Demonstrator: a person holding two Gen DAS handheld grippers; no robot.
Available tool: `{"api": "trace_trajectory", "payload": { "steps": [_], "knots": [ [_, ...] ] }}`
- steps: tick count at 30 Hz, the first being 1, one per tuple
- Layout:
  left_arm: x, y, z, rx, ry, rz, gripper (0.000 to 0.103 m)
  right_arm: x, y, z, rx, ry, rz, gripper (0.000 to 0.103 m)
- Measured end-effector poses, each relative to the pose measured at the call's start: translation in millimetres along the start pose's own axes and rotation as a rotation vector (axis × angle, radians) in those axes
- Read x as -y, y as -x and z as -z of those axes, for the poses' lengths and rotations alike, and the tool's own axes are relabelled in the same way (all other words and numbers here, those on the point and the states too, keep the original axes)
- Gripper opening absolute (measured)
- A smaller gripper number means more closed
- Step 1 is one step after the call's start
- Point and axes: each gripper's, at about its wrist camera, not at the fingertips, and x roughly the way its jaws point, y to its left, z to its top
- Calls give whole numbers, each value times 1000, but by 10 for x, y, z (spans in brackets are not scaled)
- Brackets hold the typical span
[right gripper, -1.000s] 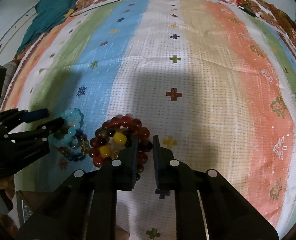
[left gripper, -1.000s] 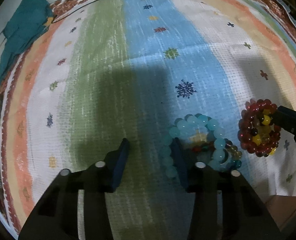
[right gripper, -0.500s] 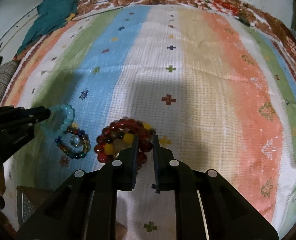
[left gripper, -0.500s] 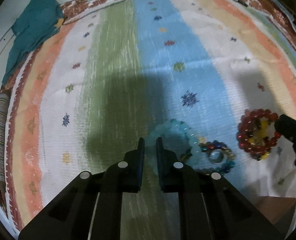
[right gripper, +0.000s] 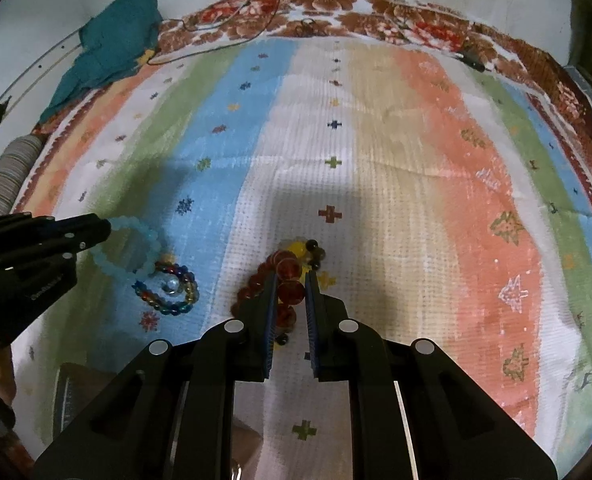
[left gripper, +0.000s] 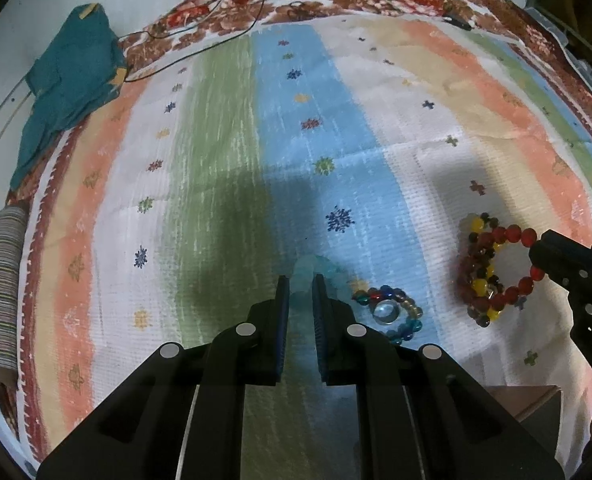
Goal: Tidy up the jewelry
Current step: 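Lift light blue bracelet with left tool while right tool carries red bracelet to tin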
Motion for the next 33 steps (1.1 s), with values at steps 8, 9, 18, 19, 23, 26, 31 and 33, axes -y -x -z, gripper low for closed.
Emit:
{"api": "trace_trajectory", "payload": {
  "steps": [8,9,18,19,23,26,31,33],
  "knots": [
    [41,198,40,32,2,25,11,23,165,26,29,-9,2,14],
    [43,223,48,36,2,27,11,21,180,30,32,-10,0,14],
    [57,516,88,88,11,62,11,-81,416,50,86,13,-9,14],
    [70,540,92,92,10,63,11,-89,437,51,91,15,-8,14],
    [129,650,103,115,-3,68,11,-111,492,43,108,22,-6,14],
    [150,728,107,130,-2,82,11,-123,528,53,115,25,-9,14],
    [194,827,147,145,-12,96,11,-129,610,97,127,26,-11,14],
    [203,872,168,152,-12,101,11,-127,648,114,132,23,-15,14]
  ]
}}
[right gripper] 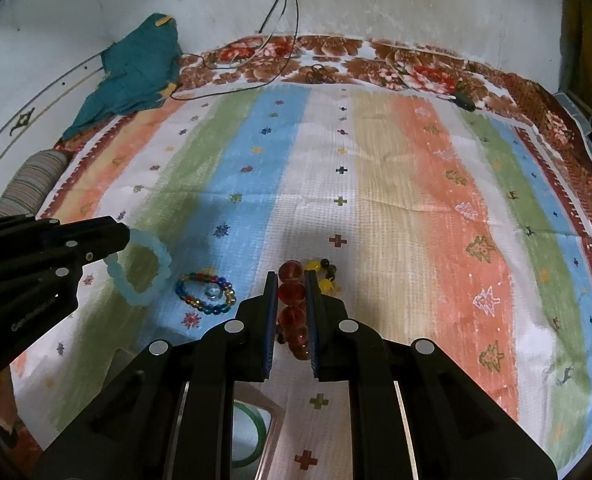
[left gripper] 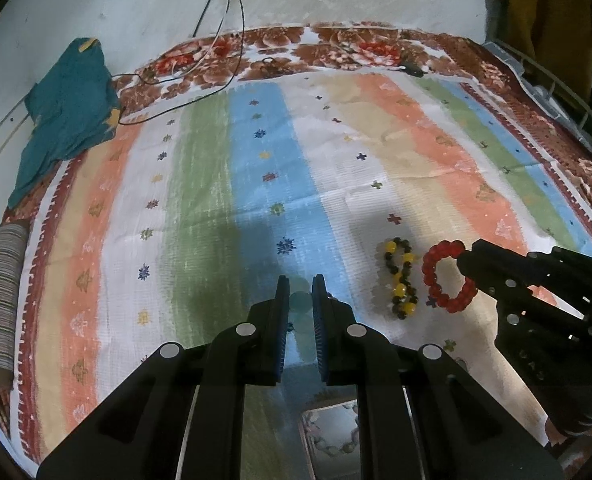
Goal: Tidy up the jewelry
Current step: 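Lift light blue bracelet with left tool while right tool carries red bracelet to tin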
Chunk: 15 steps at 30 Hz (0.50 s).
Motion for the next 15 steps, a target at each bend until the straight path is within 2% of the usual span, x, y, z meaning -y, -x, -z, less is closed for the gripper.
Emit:
{"api": "trace_trajectory", "payload": {
  "steps": [15],
  "knots": [
    [130,415,152,63,-14,58,11,-83,376,104,61,11,-30,14]
  ]
}}
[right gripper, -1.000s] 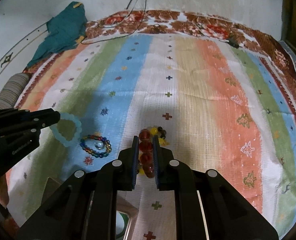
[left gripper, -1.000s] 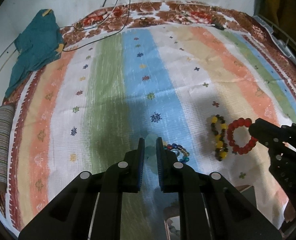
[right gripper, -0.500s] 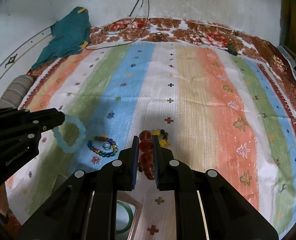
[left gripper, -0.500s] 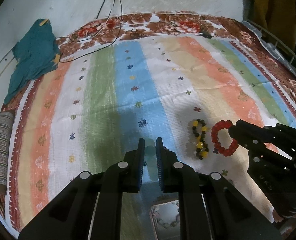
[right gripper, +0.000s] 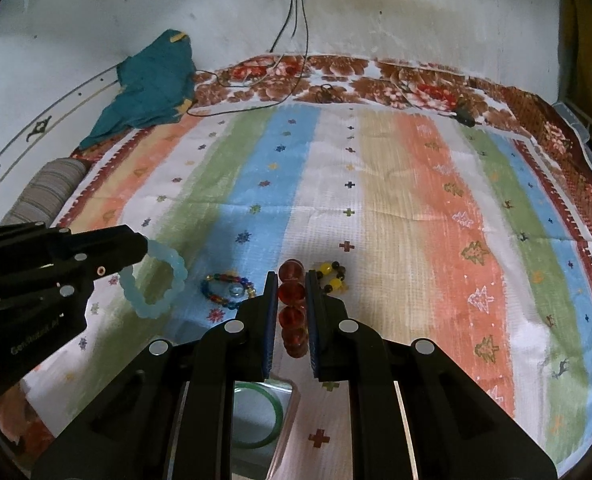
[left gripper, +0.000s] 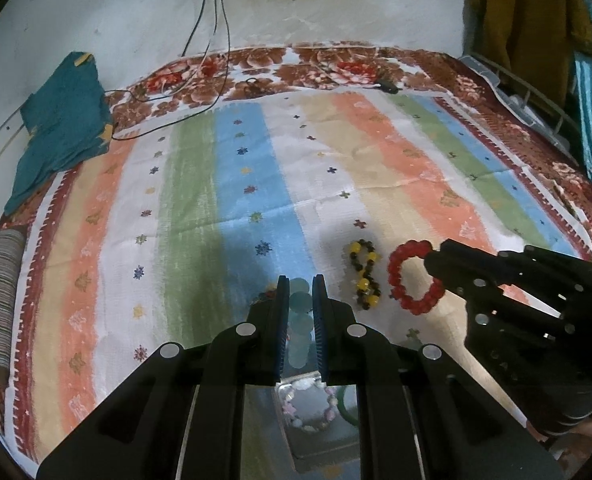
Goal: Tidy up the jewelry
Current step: 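Lift light blue bracelet with left tool while right tool carries red bracelet to tin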
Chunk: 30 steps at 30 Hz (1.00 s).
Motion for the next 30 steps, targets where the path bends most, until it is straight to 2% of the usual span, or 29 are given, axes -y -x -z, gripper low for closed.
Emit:
{"api": "trace_trajectory", "payload": {
  "steps": [30],
  "knots": [
    [125,431,400,43,10,53,11,-183,421,327,26,11,-60,14]
  ]
}}
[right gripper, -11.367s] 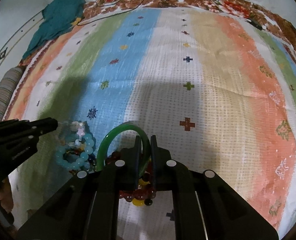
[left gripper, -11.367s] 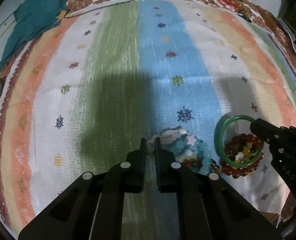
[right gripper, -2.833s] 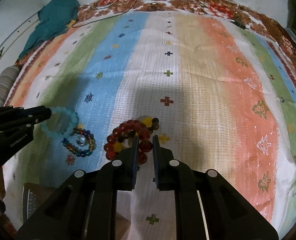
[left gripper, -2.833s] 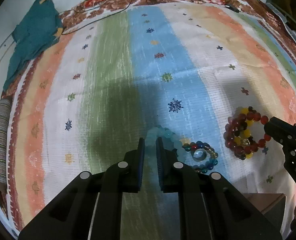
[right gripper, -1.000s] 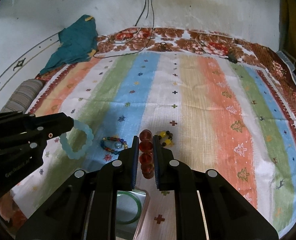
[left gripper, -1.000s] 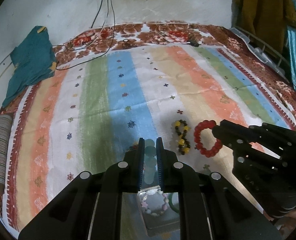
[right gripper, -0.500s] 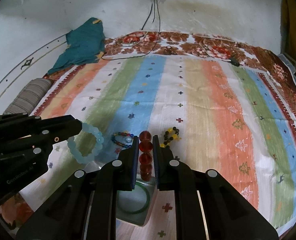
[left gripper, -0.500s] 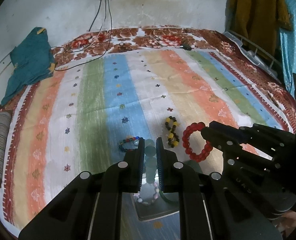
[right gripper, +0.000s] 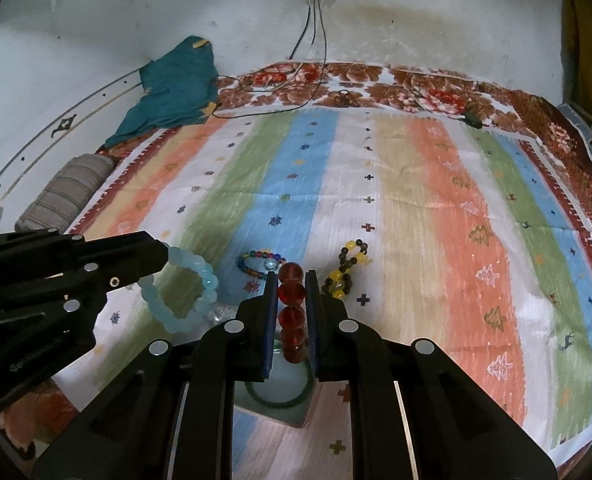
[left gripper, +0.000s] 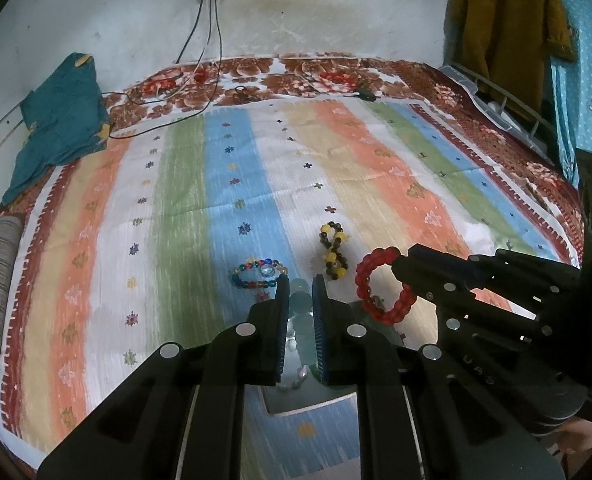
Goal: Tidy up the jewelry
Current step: 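Lift light blue bracelet with left tool while right tool carries red bracelet to tin, then open left tool over tin releasing light blue bracelet while right tool drops red bracelet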
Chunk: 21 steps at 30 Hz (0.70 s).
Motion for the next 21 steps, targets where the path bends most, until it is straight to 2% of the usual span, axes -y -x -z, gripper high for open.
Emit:
{"api": "trace_trajectory", "payload": {
  "steps": [15,16,18,20,21],
  "knots": [
    [11,211,213,10,38,27,12,-114,116,195,-38,27,-50,14],
    [2,219,207,14,43,24,13,-113,117,204,-44,26,-53,14],
    [-34,236,196,19,62,17,23,-95,138,213,-34,19,-34,15],
    [-70,236,191,18,76,3,25,-56,136,210,-35,16,-15,21],
    [-91,233,187,17,84,-2,27,-27,131,213,-37,7,-10,28]
  ]
}}
